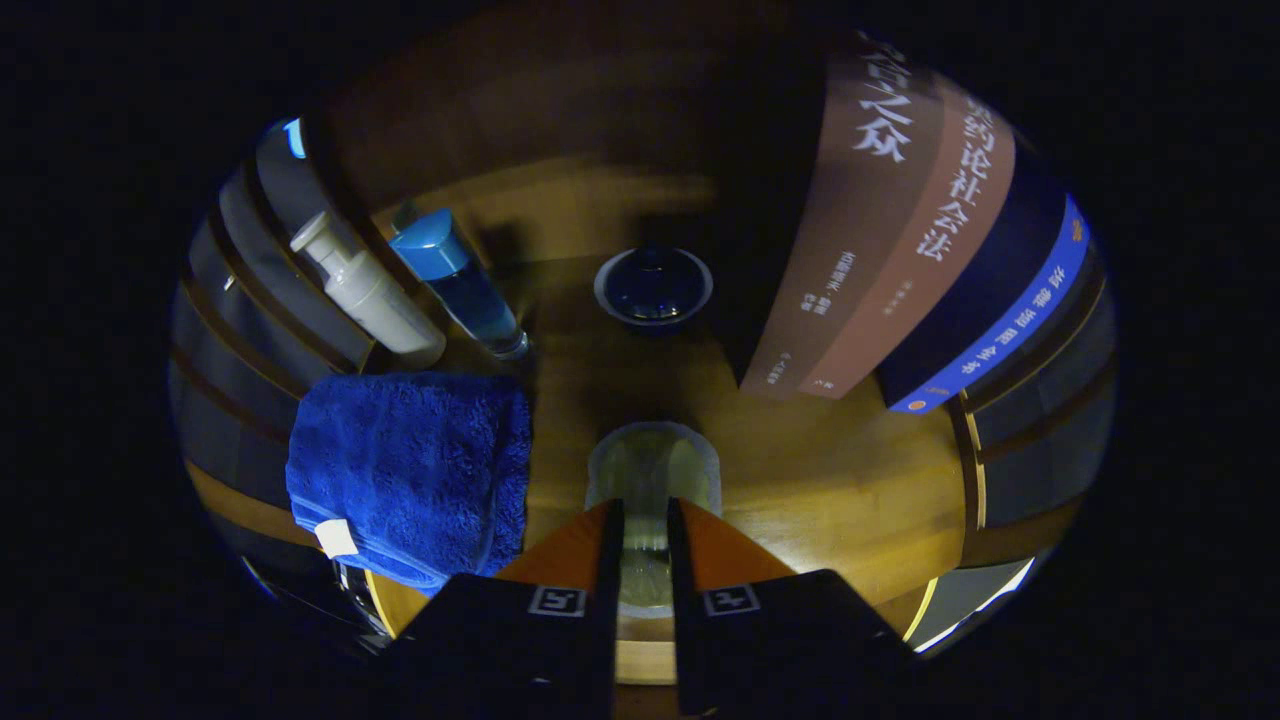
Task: Pull open the drawer, take out the items inside it, and place them on the countertop above the cabinet.
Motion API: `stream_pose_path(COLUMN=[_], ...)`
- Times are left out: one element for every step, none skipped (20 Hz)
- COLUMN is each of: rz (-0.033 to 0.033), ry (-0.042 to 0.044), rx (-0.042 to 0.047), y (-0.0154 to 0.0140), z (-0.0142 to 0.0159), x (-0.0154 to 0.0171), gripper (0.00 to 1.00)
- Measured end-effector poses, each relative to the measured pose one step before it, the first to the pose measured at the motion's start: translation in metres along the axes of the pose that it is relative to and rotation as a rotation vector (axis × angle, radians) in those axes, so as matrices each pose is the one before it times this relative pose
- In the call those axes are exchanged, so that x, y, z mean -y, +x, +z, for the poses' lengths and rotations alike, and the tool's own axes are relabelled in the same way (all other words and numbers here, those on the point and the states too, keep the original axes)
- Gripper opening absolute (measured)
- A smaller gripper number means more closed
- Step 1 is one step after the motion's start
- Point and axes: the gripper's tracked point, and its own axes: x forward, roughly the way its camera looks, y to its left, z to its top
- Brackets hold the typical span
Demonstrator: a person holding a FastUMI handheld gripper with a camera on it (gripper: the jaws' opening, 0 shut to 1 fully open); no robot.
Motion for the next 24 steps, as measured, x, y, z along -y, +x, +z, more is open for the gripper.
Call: stream_pose_path(rz=[0.00175, -0.00625, -0.01231, -0.00501, 0.00768, 0.01007, 0.00411, 0.00064, -0.00283, 0.0041, -0.00177, -0.0021, 0.0012, 0.00587, 0.00545, 0.01138, 0.00729, 0.00326, 0.00221, 0.00069, -0.00551, -0.00495, 0.00068, 0.0006], ry=[-0.01813, -0.02129, -0.02094, -0.00981, 0.00171, 0.00671, 0.0035, -0.00078, -0.00463, -0.00698, -0.00414, -0.01306, -0.01885, -0.00986, -0.00647, -0.00095, 0.00353, 0.00101, 0.00596, 0.00958, 0.00307, 0.00689, 0.01239, 0.00645], rx=[0.00974, 0.01483, 0.018, 0.01991, 0.01628, 0.01924, 0.02865, 0.03538, 0.03933, 0.04429, 0.04813, 0.04664, 0.05096, 0.04894, 0.04471, 0.04093, 0.03871, 0.04118, 0.03942, 0.03853, 0.03711, 0.03551, 0.03539, 0.02774], y=[0.00125, -0.00066, -0.00008, -0.00418, -0.00077, -0.00966, -0.0074, -0.00793, -0.00918, -0.01233, -0.01074, -0.01465, -0.01488, -0.01457, -0.01522, -0.01749, -0.01848, -0.01935, -0.01795, -0.01577, -0.01677, -0.01342, -0.01182, -0.016], z=[0.00134, 0.00066, -0.00028, -0.00016, -0.00095, -0.00116, -0.00258, -0.00119, -0.00163, -0.00183, -0.00239, -0.00078, -0.00003, -0.00175, -0.00156, -0.0011, -0.00175, -0.00033, -0.00149, -0.00312, -0.00345, -0.00362, -0.00216, -0.0121], x=[-0.00185, 0.00048, 0.00135, -0.00131, -0.00214, -0.00444, -0.0028, -0.00327, -0.00178, -0.00215, -0.00357, -0.00138, -0.00219, -0.00158, -0.00124, -0.00115, -0.00083, 0.00019, 0.00039, -0.00034, 0.00335, 0.00328, 0.00084, 0.00105], gripper=[0.42, 0.57, 0.71, 0.86, 1.0, 1.0, 1.0, 1.0, 1.0, 1.0, 1.0, 1.0, 1.0, 1.0, 1.0, 1.0, 1.0, 1.0, 1.0, 1.0, 1.0, 1.0, 1.0, 1.0])
